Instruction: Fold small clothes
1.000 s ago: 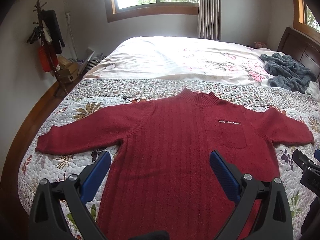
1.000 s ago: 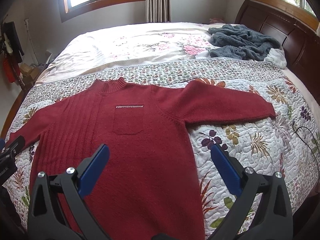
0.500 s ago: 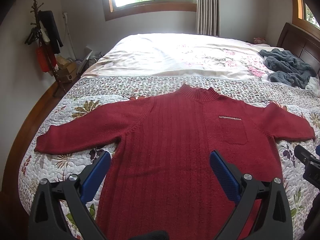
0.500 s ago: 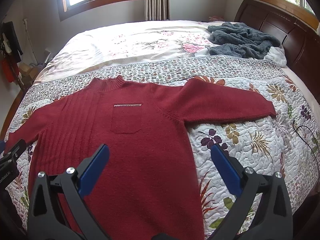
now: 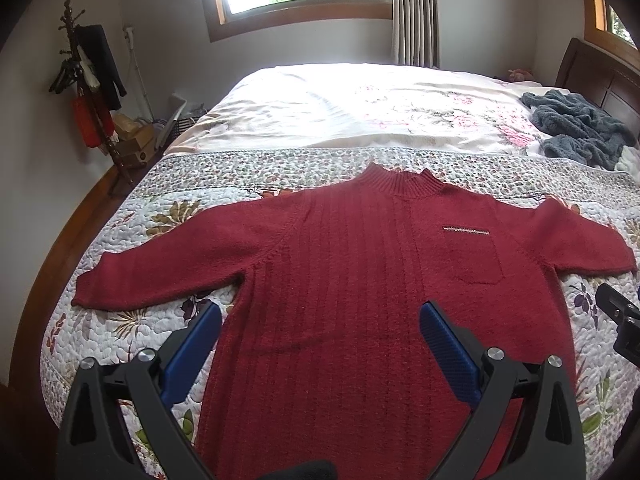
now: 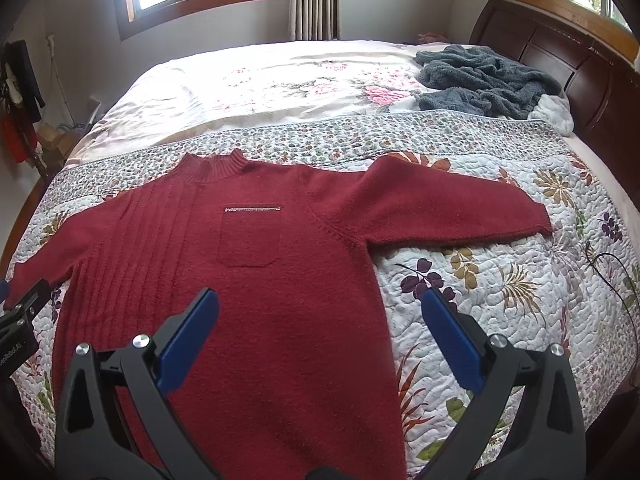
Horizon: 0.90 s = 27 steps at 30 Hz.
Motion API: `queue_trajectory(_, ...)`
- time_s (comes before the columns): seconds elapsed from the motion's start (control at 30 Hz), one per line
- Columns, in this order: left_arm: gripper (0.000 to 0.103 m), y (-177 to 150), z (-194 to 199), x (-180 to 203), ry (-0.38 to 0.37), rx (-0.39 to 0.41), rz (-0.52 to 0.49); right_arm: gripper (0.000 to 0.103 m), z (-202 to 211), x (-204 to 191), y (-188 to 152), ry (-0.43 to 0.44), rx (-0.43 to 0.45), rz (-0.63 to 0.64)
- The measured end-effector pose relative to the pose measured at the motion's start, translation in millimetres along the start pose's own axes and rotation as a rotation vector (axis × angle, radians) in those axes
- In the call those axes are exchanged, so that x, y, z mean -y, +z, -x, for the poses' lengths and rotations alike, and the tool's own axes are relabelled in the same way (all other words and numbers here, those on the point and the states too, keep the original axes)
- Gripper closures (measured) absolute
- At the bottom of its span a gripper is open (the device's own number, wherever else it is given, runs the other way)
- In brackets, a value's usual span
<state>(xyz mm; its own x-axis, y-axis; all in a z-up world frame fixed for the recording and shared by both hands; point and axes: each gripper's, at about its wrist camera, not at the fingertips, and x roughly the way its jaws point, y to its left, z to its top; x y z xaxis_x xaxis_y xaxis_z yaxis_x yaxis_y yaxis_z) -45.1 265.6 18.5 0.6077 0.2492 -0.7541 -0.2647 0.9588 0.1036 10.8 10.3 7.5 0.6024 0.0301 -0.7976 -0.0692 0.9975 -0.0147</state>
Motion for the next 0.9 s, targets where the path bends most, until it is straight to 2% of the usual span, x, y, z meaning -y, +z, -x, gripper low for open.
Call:
queue_trajectory(0.2, 0.004, 2.1, -6.7, 10.0, -0.001, -0.020, -0.020, 0.003, -23.1, 18.5, 5.3, -0.022, -0.093, 0.018)
queue_trajectory(0.3, 0.004, 6.2, -9.7, 20.8, -0.013, -0.019, -0.045, 0.003, -40.8, 50.0, 12.0, -0.035, -0.127, -0.032)
queue_trajectory(0.43, 0.004, 13.2, -16.8, 39.9, -0.051, -0.026, -0.074, 0.003, -71.9, 113.5, 24.3, -0.041, -0.184, -0.146)
queue_trajectory(0.57, 0.004, 24.6, -30.9, 64.4, -0.097, -0.041, -0.093, 0.003, -106.8, 187.1, 36.4, -0.089, -0.224, -0.267)
queue_trajectory(0.77, 0.004, 45.1, -59.2, 107.3, -0.172, -0.044, -0.126, 0.003, -163.3, 293.6, 50.6, -0.248, -0.271, -0.331)
queue_trajectory(0.9, 0.004, 61.0, -79.0, 125.9, -0.267, -0.035, -0.061, 0.003, -188.9, 354.3, 59.6, -0.299, -0.295, -0.398)
